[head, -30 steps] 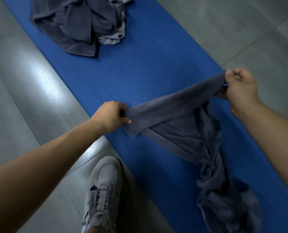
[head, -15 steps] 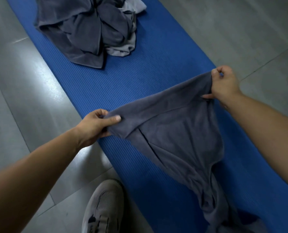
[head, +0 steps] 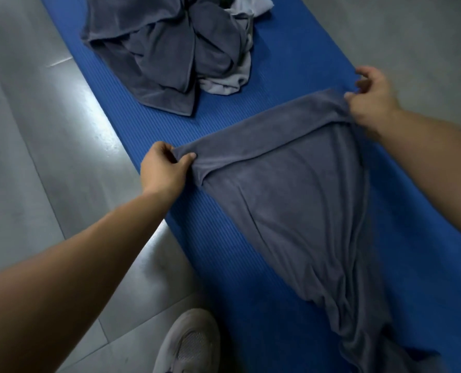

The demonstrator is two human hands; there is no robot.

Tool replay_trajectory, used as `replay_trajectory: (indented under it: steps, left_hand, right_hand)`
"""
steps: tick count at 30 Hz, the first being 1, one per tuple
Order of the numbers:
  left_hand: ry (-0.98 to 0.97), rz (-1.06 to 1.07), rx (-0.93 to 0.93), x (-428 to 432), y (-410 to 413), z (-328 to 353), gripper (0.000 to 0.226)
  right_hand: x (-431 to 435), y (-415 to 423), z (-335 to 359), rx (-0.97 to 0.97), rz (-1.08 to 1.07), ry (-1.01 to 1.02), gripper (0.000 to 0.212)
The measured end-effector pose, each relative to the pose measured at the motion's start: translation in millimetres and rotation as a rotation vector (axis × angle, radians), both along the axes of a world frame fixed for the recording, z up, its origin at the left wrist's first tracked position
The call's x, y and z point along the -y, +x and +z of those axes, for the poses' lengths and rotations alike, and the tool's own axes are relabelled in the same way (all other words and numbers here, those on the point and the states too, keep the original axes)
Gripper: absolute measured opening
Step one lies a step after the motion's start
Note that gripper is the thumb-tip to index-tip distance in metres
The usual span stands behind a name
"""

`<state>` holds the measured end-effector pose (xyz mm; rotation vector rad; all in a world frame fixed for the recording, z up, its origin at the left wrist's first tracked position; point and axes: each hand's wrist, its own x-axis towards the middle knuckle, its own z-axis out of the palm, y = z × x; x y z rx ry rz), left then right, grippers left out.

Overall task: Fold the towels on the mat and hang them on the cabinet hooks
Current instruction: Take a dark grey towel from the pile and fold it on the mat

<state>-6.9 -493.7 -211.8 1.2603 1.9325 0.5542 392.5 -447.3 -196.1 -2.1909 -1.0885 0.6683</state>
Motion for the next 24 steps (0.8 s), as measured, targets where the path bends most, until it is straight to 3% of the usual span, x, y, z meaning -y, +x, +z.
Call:
replay_trajectory:
  steps: [3, 6, 8, 10, 16, 19, 24]
  left_hand:
    - [0.052, -0.091, -0.14, 0.9, 1.4, -2.4, 0.034]
    - [0.317, -0.389, -0.315, 16.7, 32.6, 9.2, 0.029]
    - [0.395, -0.637, -0.166, 29.3, 67.7, 20.0, 0.013]
    - [0.325, -0.928, -0.019, 44.0, 105.6, 24.6, 0.008]
    - [0.245, -1.615, 0.082, 87.2, 205.7, 13.6, 0.032]
    - [0.368, -1.849, 0.107, 107.2, 237.7, 1.0, 0.027]
    - [0.437, -2.005, 0.102, 119.5, 262.0, -17.8, 0.024]
  right_hand:
    - [24.9, 0.9, -3.5, 0.073, 0.018, -0.06, 0.056]
    - [81.5, 4.4, -4.9, 0.177, -0.014, -0.071, 0.047]
    - [131.6, 4.3, -5.6, 0.186, -0.075, -0.111, 0.037]
    - [188.3, 0.0, -4.4, 0.132, -0.148, -0.172, 0.023]
    - [325.0, -28.6, 9.2, -0.051, 0.042, -0.401, 0.016]
    - [358.2, -41.5, 12.1, -0.136, 0.041, -0.444, 0.015]
    - [383.4, -44.7, -3.6, -0.044, -0.014, -0.473, 0.032]
